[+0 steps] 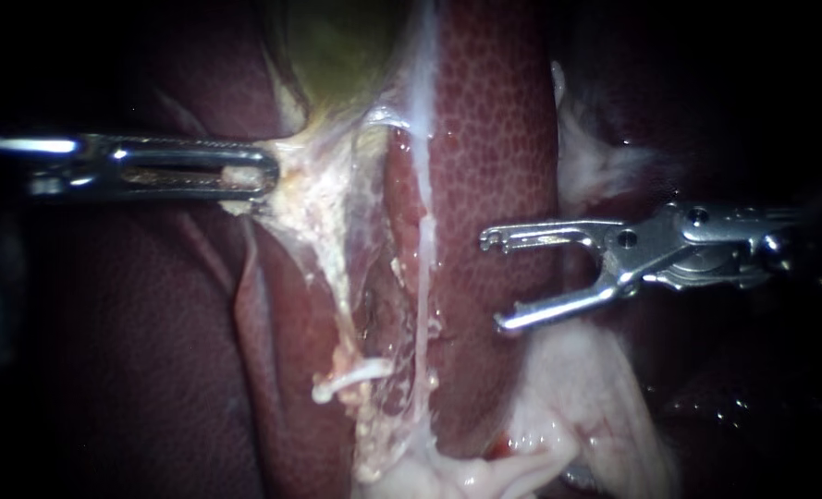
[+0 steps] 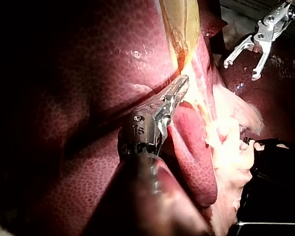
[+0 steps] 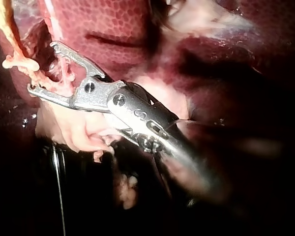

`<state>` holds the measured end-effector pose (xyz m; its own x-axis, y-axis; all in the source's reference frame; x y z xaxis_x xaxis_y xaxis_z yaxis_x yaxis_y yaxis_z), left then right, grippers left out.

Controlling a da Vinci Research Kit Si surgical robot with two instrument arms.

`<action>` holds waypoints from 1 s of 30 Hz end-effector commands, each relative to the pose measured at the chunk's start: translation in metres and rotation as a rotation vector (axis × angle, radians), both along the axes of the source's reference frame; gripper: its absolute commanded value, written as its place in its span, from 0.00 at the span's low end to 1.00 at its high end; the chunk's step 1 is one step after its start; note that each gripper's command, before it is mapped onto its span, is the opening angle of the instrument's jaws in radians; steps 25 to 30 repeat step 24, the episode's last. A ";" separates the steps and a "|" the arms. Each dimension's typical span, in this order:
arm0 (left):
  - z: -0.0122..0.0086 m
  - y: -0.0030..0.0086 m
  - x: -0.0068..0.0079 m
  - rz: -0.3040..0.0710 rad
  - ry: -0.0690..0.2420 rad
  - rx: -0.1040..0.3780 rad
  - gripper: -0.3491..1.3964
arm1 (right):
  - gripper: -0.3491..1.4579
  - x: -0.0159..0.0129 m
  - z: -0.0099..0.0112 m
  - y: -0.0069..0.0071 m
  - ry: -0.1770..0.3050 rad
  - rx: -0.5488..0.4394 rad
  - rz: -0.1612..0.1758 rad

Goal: Going back first clip left tube

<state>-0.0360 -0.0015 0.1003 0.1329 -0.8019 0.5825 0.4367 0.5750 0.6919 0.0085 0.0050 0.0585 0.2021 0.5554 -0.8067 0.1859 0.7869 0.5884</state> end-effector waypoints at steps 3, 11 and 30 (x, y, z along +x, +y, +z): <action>0.0014 -0.0003 -0.0015 0.013 0.005 0.010 0.00 | 0.52 -0.0001 -0.0001 0.0000 0.000 0.000 0.000; 0.0027 -0.0008 -0.0035 0.028 0.004 0.017 0.00 | 0.52 -0.0001 -0.0003 -0.0001 0.001 -0.008 -0.001; 0.0027 -0.0008 -0.0037 0.030 0.003 0.018 0.00 | 0.52 0.0000 -0.0004 -0.0001 0.001 -0.007 0.000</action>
